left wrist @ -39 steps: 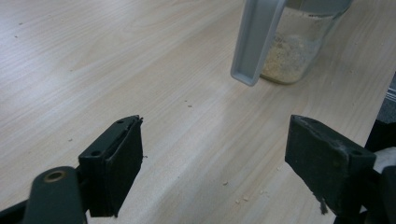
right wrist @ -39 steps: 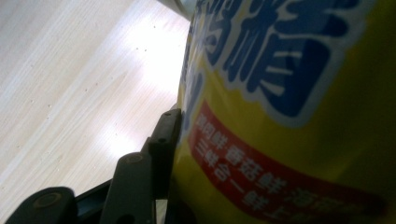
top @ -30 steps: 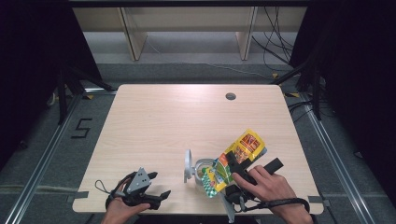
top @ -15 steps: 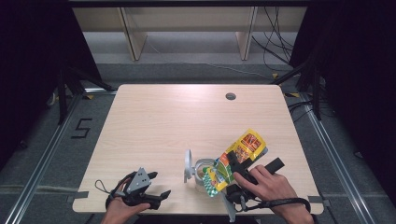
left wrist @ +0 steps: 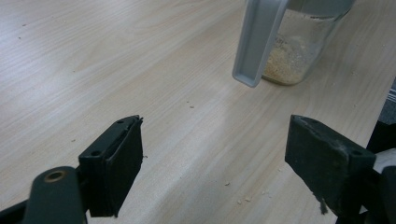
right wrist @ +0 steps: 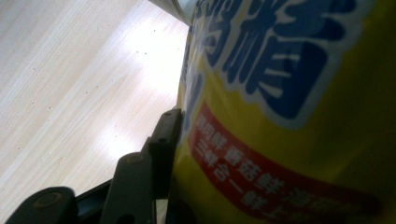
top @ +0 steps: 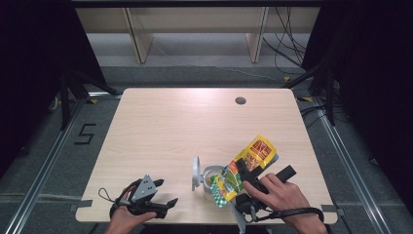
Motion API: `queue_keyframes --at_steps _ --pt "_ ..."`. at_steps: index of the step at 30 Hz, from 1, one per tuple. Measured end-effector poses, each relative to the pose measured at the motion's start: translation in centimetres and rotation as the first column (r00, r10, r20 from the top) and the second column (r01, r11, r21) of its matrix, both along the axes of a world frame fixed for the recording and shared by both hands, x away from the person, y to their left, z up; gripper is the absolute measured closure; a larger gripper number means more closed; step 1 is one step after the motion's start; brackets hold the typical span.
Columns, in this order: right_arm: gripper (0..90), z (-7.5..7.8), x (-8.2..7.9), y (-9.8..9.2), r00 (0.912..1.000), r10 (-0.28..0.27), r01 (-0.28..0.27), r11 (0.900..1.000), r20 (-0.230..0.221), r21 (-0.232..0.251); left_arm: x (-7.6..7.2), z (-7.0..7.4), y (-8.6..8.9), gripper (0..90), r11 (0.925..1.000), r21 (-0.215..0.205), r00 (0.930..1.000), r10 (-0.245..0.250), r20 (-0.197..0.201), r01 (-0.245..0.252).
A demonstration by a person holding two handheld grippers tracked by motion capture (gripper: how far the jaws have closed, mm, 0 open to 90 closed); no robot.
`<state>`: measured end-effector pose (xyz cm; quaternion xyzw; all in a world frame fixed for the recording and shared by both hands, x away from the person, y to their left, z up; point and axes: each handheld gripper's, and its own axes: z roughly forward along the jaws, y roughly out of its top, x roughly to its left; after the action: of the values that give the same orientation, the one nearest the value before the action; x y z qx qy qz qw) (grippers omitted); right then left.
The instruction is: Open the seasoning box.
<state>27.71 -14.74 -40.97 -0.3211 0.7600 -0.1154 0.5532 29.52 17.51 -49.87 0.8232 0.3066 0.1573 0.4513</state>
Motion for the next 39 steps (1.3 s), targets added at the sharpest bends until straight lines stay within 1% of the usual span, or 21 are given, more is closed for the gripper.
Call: queue_keyframes --at_steps 1,2,3,5,7,10,11,13,15,16,17,19,22,25,26,27,29,30,31,34,39 --pt "55.6 0.07 0.01 0.01 0.9998 -0.016 0.016 1.0 -0.014 -0.002 0.05 0.14 0.26 18.5 0.9991 0.041 0.9999 -0.013 -0.003 0.013" --pt "55.6 0.24 0.08 0.0 0.9999 0.01 -0.01 1.0 0.004 -0.019 -0.1 0.04 0.08 18.5 0.9999 0.007 0.9998 0.009 -0.018 -0.009" --pt "55.6 0.32 0.04 -0.07 0.9999 -0.01 0.01 1.0 -0.011 -0.013 -0.07 0.1 0.07 18.5 1.0 0.003 0.9998 0.003 -0.02 -0.003" --pt "55.6 0.68 0.2 -0.03 0.9995 0.029 -0.029 0.998 0.014 -0.055 -0.08 0.02 -0.02 18.6 1.0 -0.005 0.9998 0.007 -0.018 -0.007" --pt "55.6 0.52 0.07 -0.25 0.9999 -0.007 0.007 1.0 0.014 -0.025 0.01 0.04 0.15 18.6 0.9996 0.027 1.0 -0.004 -0.005 0.004" --pt "55.6 0.38 0.11 -0.26 0.9999 -0.002 0.002 0.999 0.01 -0.034 -0.05 -0.01 -0.02 18.6 1.0 0.005 0.9998 0.005 -0.018 -0.005" --pt "55.6 0.41 0.24 -0.19 0.9999 0.013 -0.012 0.999 0.004 -0.051 -0.07 0.03 0.04 18.6 0.9998 0.02 0.9998 -0.003 -0.02 0.003" --pt "55.6 0.19 0.14 -0.23 0.9997 -0.018 0.017 0.999 -0.016 -0.027 -0.15 0.0 -0.12 18.6 1.0 -0.002 0.9996 0.006 -0.029 -0.006" --pt "55.6 0.14 0.12 -0.21 1.0 -0.005 0.005 1.0 -0.001 -0.024 0.0 0.06 -0.06 18.6 0.9999 0.01 0.9999 -0.007 -0.015 0.007" --pt "55.6 0.15 0.12 -0.2 1.0 -0.005 0.005 1.0 -0.001 -0.025 -0.12 0.02 -0.07 18.6 1.0 0.004 0.9995 0.003 -0.032 -0.003" --pt "55.6 0.2 0.2 -0.09 1.0 0.005 -0.005 0.999 -0.001 -0.034 -0.07 0.07 0.11 18.6 0.9995 0.031 0.9998 0.0 -0.021 0.0" --pt "55.6 0.17 0.06 -0.16 0.9999 -0.009 0.009 1.0 0.006 -0.025 -0.06 0.06 -0.01 18.5 1.0 0.003 0.9999 0.005 -0.015 -0.005" --pt "55.6 0.23 0.07 -0.11 0.9998 -0.017 0.017 0.999 -0.011 -0.031 -0.07 0.07 0.07 18.6 0.9997 0.022 0.9998 -0.005 -0.022 0.006" --pt "55.6 0.33 0.02 -0.13 1.0 -0.006 0.006 0.999 -0.002 -0.035 0.0 0.09 0.01 18.5 0.9999 0.01 1.0 -0.001 -0.009 0.001" --pt "55.6 0.51 0.12 -0.09 0.9996 0.023 -0.022 0.998 0.016 -0.054 -0.02 0.04 0.01 18.6 0.9999 0.011 1.0 0.001 -0.005 -0.001" --pt "55.6 0.54 0.09 -0.11 0.9997 0.015 -0.014 0.998 0.017 -0.054 0.03 0.08 0.16 18.6 0.9994 0.033 1.0 -0.007 0.0 0.007" --pt "55.6 0.66 0.22 -0.03 0.9993 0.028 -0.026 0.997 0.024 -0.073 0.07 0.12 0.15 18.6 0.9996 0.028 1.0 -0.007 0.005 0.007" --pt "55.6 0.65 0.14 -0.1 1.0 0.004 -0.004 0.998 0.002 -0.06 0.11 0.14 0.11 18.6 0.9996 0.027 1.0 -0.008 0.0 0.008" --pt "55.7 0.5 0.06 -0.24 0.9999 0.001 -0.001 1.0 0.013 -0.027 0.12 0.06 0.09 18.6 0.9997 0.022 0.9999 -0.01 0.001 0.01" --pt "55.7 0.49 0.1 -0.18 0.9999 -0.01 0.01 0.999 -0.006 -0.041 0.04 0.12 0.12 18.6 0.9994 0.031 0.9998 -0.015 -0.009 0.016" --pt "55.7 0.52 0.09 -0.21 0.9999 0.009 -0.009 0.999 0.013 -0.037 -0.04 0.07 0.12 18.6 0.9997 0.024 1.0 0.006 -0.005 -0.006"
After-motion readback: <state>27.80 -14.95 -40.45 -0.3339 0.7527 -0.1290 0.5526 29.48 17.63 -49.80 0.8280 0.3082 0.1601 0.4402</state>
